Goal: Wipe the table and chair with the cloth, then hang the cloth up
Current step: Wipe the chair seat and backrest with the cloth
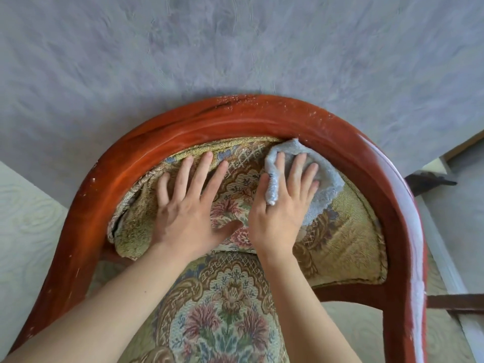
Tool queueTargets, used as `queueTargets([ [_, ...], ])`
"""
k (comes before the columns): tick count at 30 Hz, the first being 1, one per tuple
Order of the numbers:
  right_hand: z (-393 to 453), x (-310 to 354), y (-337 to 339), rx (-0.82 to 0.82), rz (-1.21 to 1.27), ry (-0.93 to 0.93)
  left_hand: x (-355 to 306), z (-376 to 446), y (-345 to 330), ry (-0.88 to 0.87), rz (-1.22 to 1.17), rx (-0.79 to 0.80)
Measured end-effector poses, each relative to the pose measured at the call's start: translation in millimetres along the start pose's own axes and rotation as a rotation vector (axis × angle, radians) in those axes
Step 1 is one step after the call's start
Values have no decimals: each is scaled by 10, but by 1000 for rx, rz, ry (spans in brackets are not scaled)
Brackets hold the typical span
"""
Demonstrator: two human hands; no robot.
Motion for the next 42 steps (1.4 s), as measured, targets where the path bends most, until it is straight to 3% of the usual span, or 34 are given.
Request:
queueTargets([
  [7,-31,322,-237,182,-12,377,4,-9,34,34,-18,-25],
  [10,-58,312,-214,268,-145,605,4,-8,36,29,-6,-13],
  [12,-13,243,-128,267,-245,664,18,-14,32,23,5,-5],
  [23,2,-585,507,135,-395,414,42,-45,32,0,4,17],
  [30,6,-470,393,64,-199,87,5,-53,6,9,3,4],
  [37,77,290,-115,173,-196,321,-10,-20,-6,24,30,-26],
  [42,36,106,24,227,-369,546,11,-23,-51,5,67,-31],
])
Point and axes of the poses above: each hand's wrist, its own z-axis towards the middle knuckle, its own y-axis out of the back of the hand, x = y × z, the point moved 8 cm from there along z, towards the middle knuckle, and after that the axes turned 5 degrees about -y, right-handed, at the moved point
